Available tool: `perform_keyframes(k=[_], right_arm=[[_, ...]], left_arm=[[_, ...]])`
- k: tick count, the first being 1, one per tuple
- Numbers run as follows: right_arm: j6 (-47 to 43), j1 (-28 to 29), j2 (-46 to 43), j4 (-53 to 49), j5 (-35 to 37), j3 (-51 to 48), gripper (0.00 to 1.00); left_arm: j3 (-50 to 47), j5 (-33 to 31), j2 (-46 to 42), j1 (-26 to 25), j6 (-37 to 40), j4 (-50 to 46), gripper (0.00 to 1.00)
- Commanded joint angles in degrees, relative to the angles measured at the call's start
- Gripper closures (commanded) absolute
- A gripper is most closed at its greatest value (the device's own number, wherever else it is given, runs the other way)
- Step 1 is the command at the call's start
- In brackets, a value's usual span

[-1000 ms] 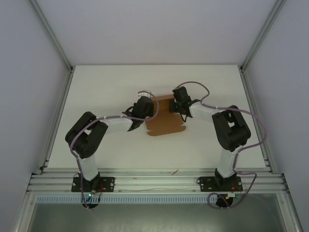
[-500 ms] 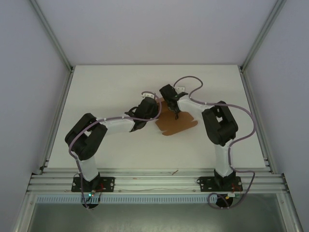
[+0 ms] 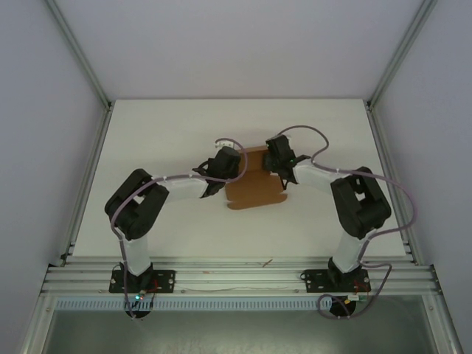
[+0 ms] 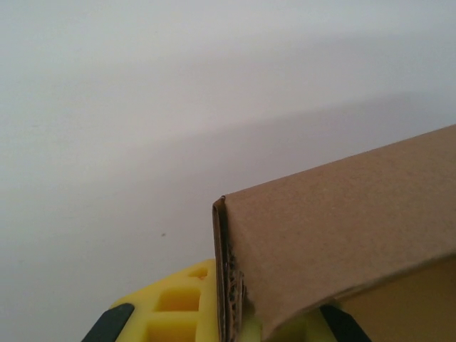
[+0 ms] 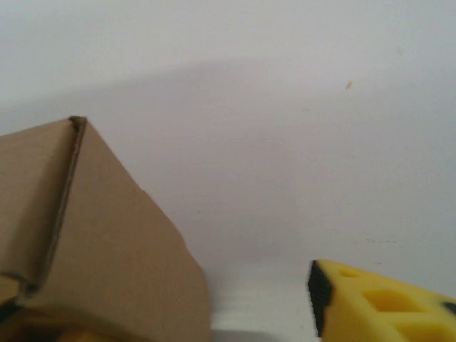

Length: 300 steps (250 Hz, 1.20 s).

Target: Assemble paper box

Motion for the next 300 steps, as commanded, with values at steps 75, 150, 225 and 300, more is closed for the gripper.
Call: perform_keyframes(k=[75, 150, 225, 300], right_arm=[[-0.4, -2.2, -14.1, 3.8, -5.7, -4.3, 0.16], [0.3, -4.2, -8.7, -0.6, -8.0, 1.9, 0.15], [-2.0, -4.2, -3.6, 7.3, -13.2, -5.5, 0.13], [-0.9, -3.6, -1.0, 18.0, -13.5, -16.3, 0.13]], left_arm=[[-10.5, -8.3, 1.4, -1.6, 7.8, 16.2, 1.0], [-11.1, -16.3, 3.9, -6.3, 13.3, 20.0, 0.99], [-12.8, -13.1, 4.2, -6.8, 12.7, 21.1, 0.95], [-12.9, -11.2, 3.6, -6.7, 10.3, 18.8, 0.86]])
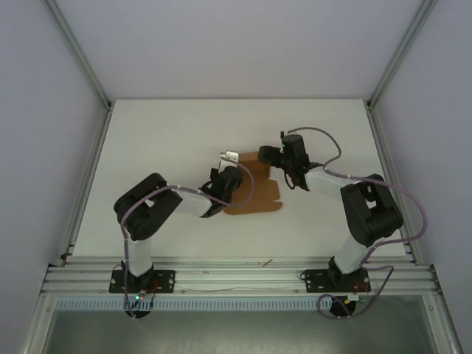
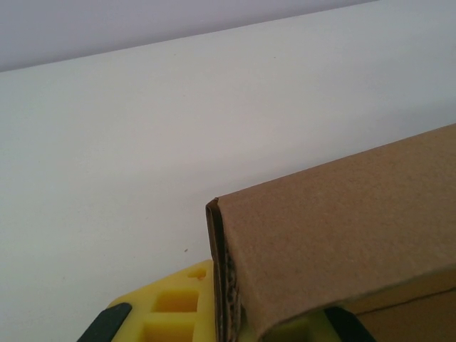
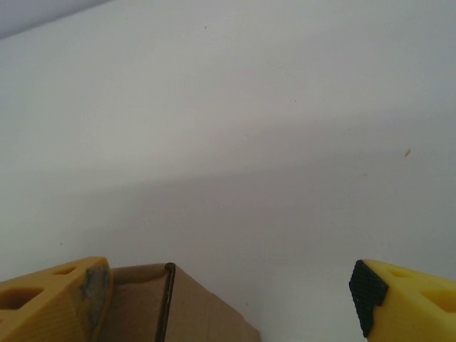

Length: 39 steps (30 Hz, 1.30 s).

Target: Assemble paper box

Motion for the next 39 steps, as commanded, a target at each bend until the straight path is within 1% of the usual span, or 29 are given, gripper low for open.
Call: perform_keyframes(k=[1, 2, 7, 12, 14, 17, 18, 21, 23, 26, 29, 31, 32, 34, 36, 38, 39], right_arm=[[-1.0, 0.9, 3.1, -2.7, -1.1, -6.2, 0.13], [-0.8, 0.9, 2.4, -2.2, -1.2, -6.7, 0.13], [-1.0, 1.0, -0.6, -4.4, -2.3, -5.3, 0.13], [1.1, 1.0, -2.3, -5.0, -6.1, -1.8, 0.12], [1.9, 1.1, -3.1, -5.4, -6.4, -0.4, 0.11], [3.2, 1.0, -4.8, -5.9, -5.0, 1.1, 0.06], [3.4, 1.0, -5.7, -6.2, -3.9, 1.6, 0.0], [5.2, 0.5, -9.8, -7.6, 1.0, 2.7, 0.0], [6.4, -0.1, -13.0, -7.7, 3.7, 2.3, 0.0], [7.1, -1.0, -18.3, -8.9, 7.1, 0.9, 0.0], [6.9, -2.1, -23.9, -11.1, 10.0, -1.3, 0.0], [6.7, -2.7, -27.4, -13.2, 12.4, -2.4, 0.0], [6.3, -3.0, -28.7, -14.2, 12.9, -3.0, 0.0], [5.6, -3.7, -30.2, -16.2, 13.4, -3.7, 0.0], [4.8, -4.6, -32.8, -19.3, 12.7, -3.3, 0.0], [3.3, -5.4, -33.3, -23.0, 11.3, -2.1, 0.0], [2.5, -5.6, -33.3, -25.3, 10.5, -1.2, 0.0]], left_arm=[[-1.5, 3.2, 1.3, -0.4, -0.5, -6.9, 0.86], [-1.6, 3.4, 1.0, -0.4, -0.7, -7.1, 0.85], [-1.6, 5.3, -2.9, -0.3, -2.4, -8.7, 0.69], [-1.1, 5.8, -4.2, 0.7, -4.2, -8.4, 0.68], [-0.5, 6.5, -4.1, 1.4, -5.3, -8.4, 0.71], [1.0, 6.6, -4.0, 2.3, -5.5, -9.3, 0.8], [1.4, 6.3, -4.1, 2.4, -5.3, -9.8, 0.86], [1.9, 5.9, -5.7, 3.4, -5.0, -11.5, 0.99], [1.9, 6.3, -7.7, 4.6, -5.3, -13.3, 1.0], [2.0, 10.1, -11.8, 7.3, -4.2, -16.4, 1.0], [3.5, 14.0, -16.6, 10.1, 0.5, -21.1, 1.0], [6.0, 16.8, -19.6, 12.1, 5.8, -26.3, 1.0], [7.8, 19.6, -20.6, 13.3, 9.5, -30.0, 1.0], [13.8, 25.6, -21.3, 15.7, 17.1, -40.6, 1.0], [20.5, 33.7, -20.9, 17.6, 26.0, -53.0, 1.0], [25.8, 41.8, -19.8, 18.0, 36.9, -66.2, 1.0], [29.0, 45.7, -18.7, 17.9, 43.7, -74.7, 1.0]])
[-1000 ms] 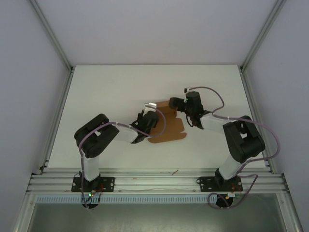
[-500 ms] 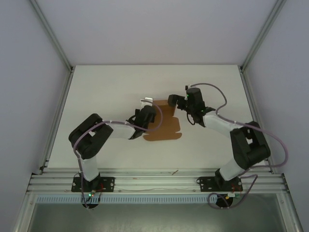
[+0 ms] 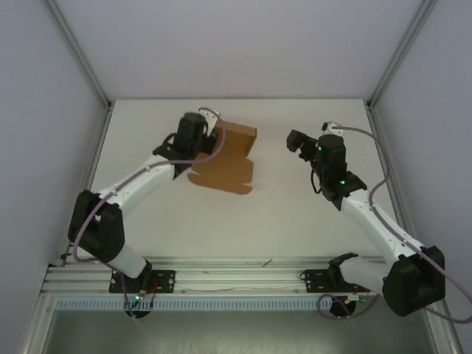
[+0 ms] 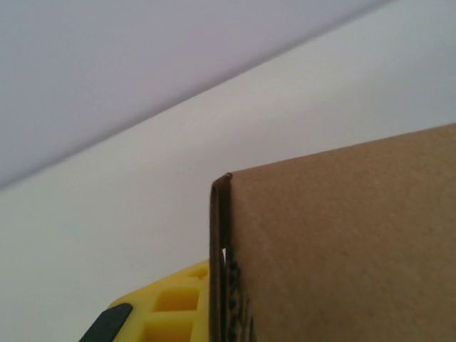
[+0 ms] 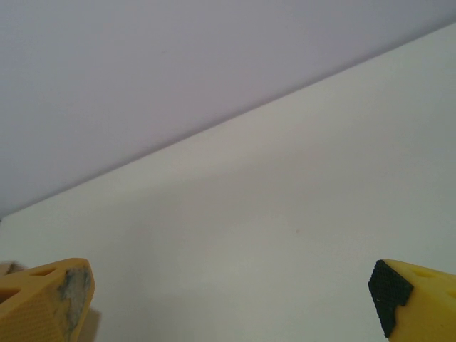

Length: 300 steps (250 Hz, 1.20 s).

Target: Assemble paper box

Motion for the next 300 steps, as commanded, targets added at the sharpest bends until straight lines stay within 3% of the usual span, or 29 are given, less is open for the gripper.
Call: perform_keyframes(k=[1, 36, 83, 128, 179, 242, 300], right_arm=[[-3.2, -0.9, -0.6, -9.9, -0.5, 2.0, 0.0], [-5.4, -1.2, 0.6, -15.5, -3.1, 4.1, 0.0], [-6.0, -1.5, 1.8, -20.2, -4.3, 5.5, 0.0], [-6.0, -1.8, 1.8, -20.9, -3.9, 4.8, 0.0], [-7.6, -1.8, 1.6, -20.5, -3.8, 4.3, 0.0], [-8.4, -1.8, 1.8, -19.8, -2.6, 3.8, 0.0], [-8.4, -1.8, 1.9, -19.7, -3.4, 4.5, 0.0]], left_arm=[[8.3, 16.7, 2.2, -0.5, 25.2, -33.3, 1.0], [18.7, 10.3, 7.7, -2.2, 30.1, -45.9, 1.0], [27.2, -4.6, 19.8, -10.3, 33.6, -57.5, 1.0], [31.0, -9.4, 32.2, -13.9, 32.8, -55.6, 1.0], [38.2, -19.9, 44.8, -15.8, 28.8, -49.3, 1.0], [36.1, -25.0, 47.3, -17.2, 28.9, -42.5, 1.0], [33.8, -21.9, 39.9, -17.1, 30.3, -41.6, 0.59]])
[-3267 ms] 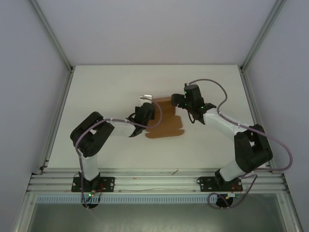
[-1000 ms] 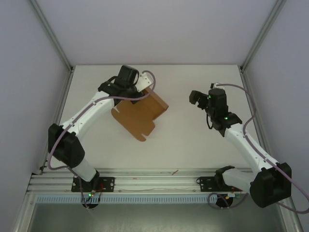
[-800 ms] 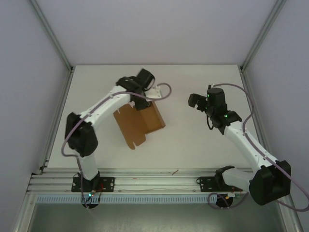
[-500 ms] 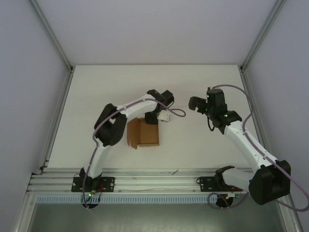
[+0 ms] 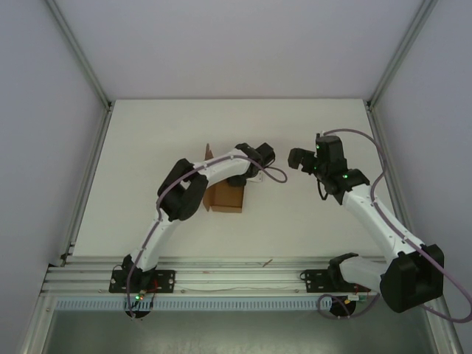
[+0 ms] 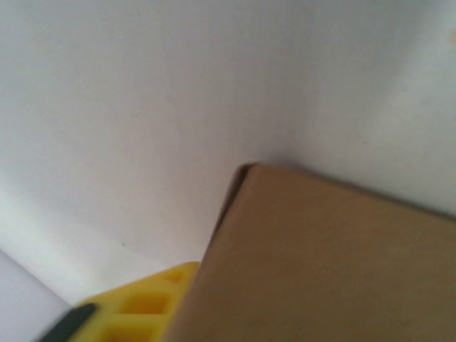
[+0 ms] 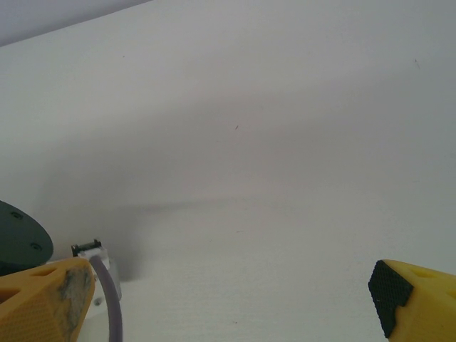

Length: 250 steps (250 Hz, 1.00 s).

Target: Assemble paper box

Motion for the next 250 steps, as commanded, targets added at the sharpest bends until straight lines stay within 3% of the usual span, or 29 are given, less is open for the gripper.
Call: perform_keyframes(k=[1, 28, 99, 102, 111, 153, 171, 186, 199, 222, 250], right_arm=[[-1.1, -0.3, 0.0, -0.2, 0.7, 0.8, 0.0], [-1.7, -0.3, -0.2, -0.4, 0.0, 1.0, 0.0], [-6.4, -0.3, -0.7, 0.8, -4.2, 1.4, 0.0], [-6.9, -0.3, -0.3, 0.9, -4.5, 1.6, 0.0], [-8.2, -0.4, -0.1, 1.1, -5.7, 2.0, 0.0], [-20.5, 0.0, 9.2, 3.4, -22.4, 5.8, 0.0], [-27.6, 2.7, 15.1, 1.9, -26.3, 9.8, 0.0], [-33.8, 6.5, 21.0, -1.3, -25.4, 14.4, 0.01], [-38.0, 9.8, 27.1, -6.1, -23.8, 20.2, 0.03], [-42.4, 12.9, 37.9, -13.2, -23.0, 30.0, 0.08], [-47.7, 15.9, 47.3, -17.9, -20.5, 38.2, 0.11]], left_arm=[[-1.5, 1.1, -4.9, 0.0, 0.5, 2.3, 0.58], [-3.8, 2.9, -10.2, -0.1, 1.3, 2.1, 0.46], [-11.3, 8.4, -23.8, 0.7, -0.9, 6.0, 0.3], [-11.5, 8.7, -24.0, 1.0, -1.5, 6.6, 0.27], [-12.2, 10.1, -27.2, 1.8, -3.6, 8.8, 0.01], [-20.9, 15.9, -41.3, 10.1, -22.7, 28.0, 0.0], [-27.6, 13.3, -47.3, 13.4, -35.4, 36.3, 0.0], [-34.1, 10.4, -52.1, 15.6, -47.0, 40.8, 0.0], [-39.9, 12.8, -56.0, 17.6, -54.3, 42.7, 0.0], [-47.9, 15.3, -61.2, 18.8, -59.3, 45.4, 0.0], [-50.8, 13.9, -64.3, 20.1, -66.0, 40.5, 0.0]])
